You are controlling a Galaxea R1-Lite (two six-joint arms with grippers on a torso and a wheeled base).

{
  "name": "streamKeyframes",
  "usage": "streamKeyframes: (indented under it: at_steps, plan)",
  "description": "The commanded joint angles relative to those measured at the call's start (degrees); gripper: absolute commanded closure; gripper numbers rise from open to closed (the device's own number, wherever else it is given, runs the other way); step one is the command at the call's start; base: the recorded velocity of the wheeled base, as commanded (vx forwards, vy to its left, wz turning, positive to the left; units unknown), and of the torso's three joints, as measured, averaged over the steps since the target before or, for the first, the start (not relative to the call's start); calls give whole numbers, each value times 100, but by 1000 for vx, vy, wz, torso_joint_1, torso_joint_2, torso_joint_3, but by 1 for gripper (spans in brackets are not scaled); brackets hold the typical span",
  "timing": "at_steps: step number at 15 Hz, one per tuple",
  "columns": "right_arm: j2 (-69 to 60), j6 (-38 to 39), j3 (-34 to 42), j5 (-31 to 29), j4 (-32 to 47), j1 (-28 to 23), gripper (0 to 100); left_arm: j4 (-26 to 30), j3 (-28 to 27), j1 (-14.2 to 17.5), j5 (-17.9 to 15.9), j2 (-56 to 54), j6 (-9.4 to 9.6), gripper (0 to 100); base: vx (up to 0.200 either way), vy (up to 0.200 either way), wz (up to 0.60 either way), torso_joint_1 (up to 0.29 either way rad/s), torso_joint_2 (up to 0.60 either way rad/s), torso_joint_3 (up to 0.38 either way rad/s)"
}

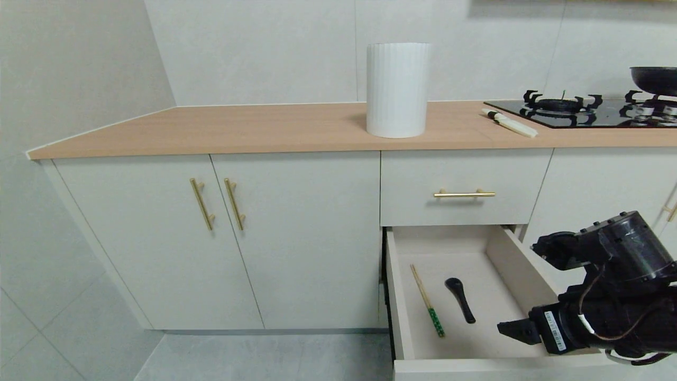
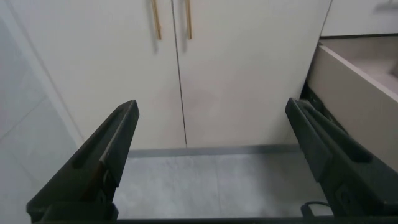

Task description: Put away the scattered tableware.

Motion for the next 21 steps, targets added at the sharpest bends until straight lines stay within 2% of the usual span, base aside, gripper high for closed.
streamKeyframes:
  at_steps: [1, 5, 8, 13, 19, 21]
  plan:
    - [-10, -124, 83, 165, 92, 45, 0, -2, 1, 0, 1, 2, -8, 0, 0, 0, 0, 0, 0, 0]
    - [148, -783, 312, 921, 373, 115, 0, 7, 1, 0, 1, 2, 1, 0, 0, 0, 0, 0, 0, 0]
    - [350, -1065, 303, 1211, 778, 150, 0, -2, 1, 0, 1, 2, 1, 0, 0, 0, 0, 0, 0, 0]
    - [1150, -1135, 215, 1132, 760, 141, 0, 7, 1, 0, 1, 2, 1, 0, 0, 0, 0, 0, 0, 0]
    - [1616, -28, -268, 473, 558, 124, 0, 7, 1, 0, 1, 2, 1, 0, 0, 0, 0, 0, 0, 0]
    - [1730, 254, -260, 306, 136, 124, 0, -2, 1, 0, 1, 2, 1, 0, 0, 0, 0, 0, 0, 0]
